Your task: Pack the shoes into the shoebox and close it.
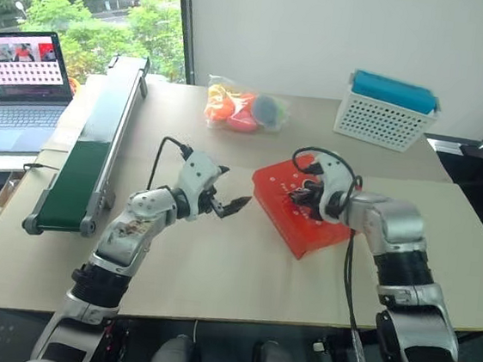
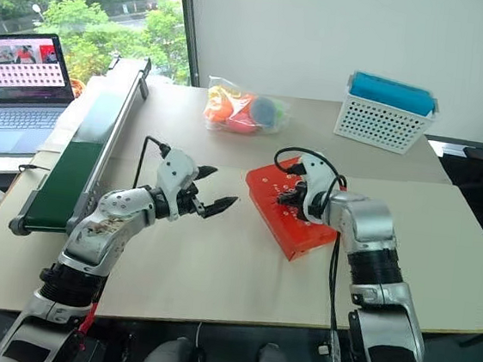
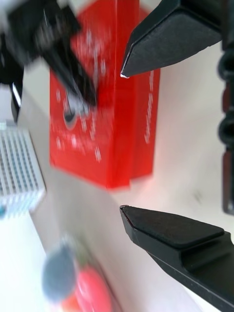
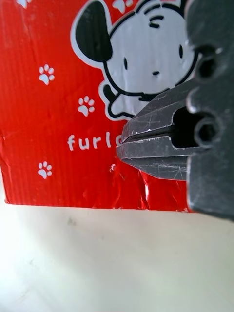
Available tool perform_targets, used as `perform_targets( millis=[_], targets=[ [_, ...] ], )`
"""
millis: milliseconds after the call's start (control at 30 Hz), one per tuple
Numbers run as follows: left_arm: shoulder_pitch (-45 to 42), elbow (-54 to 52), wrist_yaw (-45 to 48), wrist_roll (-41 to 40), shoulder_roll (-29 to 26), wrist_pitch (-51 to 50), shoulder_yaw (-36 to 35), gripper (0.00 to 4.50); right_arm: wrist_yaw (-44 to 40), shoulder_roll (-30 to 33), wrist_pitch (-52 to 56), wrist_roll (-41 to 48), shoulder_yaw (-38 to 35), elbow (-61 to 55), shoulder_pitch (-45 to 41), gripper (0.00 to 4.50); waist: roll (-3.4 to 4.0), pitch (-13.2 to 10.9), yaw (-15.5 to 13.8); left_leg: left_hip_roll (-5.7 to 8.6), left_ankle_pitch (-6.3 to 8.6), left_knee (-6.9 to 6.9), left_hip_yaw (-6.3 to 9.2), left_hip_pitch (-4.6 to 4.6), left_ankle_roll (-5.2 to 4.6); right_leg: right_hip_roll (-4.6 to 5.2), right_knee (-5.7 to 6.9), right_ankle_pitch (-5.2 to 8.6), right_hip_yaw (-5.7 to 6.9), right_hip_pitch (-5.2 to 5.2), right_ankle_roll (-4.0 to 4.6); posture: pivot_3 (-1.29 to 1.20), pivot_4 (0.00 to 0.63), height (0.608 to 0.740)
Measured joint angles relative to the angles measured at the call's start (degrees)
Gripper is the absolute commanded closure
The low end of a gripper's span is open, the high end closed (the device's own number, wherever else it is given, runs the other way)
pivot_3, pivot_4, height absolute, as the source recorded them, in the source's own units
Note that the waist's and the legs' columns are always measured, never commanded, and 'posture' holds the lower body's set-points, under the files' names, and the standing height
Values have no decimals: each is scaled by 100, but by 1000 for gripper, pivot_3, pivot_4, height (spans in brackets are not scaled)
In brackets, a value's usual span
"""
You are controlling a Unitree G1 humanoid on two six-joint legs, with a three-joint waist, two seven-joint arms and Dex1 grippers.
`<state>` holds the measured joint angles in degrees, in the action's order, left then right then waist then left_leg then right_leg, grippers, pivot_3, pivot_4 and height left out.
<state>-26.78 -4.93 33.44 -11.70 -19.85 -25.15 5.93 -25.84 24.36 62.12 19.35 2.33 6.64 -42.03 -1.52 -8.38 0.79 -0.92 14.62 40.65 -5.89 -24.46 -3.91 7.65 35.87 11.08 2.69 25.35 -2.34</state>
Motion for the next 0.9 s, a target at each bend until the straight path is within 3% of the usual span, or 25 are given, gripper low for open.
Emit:
perform_targets(
  millis=[267,667,900],
  targets=[
    [29,31,-437,8,178,47,-360,0,177,49,119,166,-639,-772,356,4487,13,-14,-33,7,23,4,4,-20,-42,4,-1,-1,7,13,1,0,150,705],
    [36,728,-1603,54,490,321,-1249,0,1491,1061,-2795,-1556,-1112,-628,1368,4487,6,-24,-77,8,21,9,-7,-19,-42,-8,-3,2,10,2,-7,0,150,705],
    [64,1154,-1939,72,565,586,-1501,0,1864,1051,-3593,-1869,-1454,-464,1884,4487,4,-26,-71,5,19,11,-8,-14,-40,-12,-3,3,8,-3,-8,0,150,705]
  ],
)
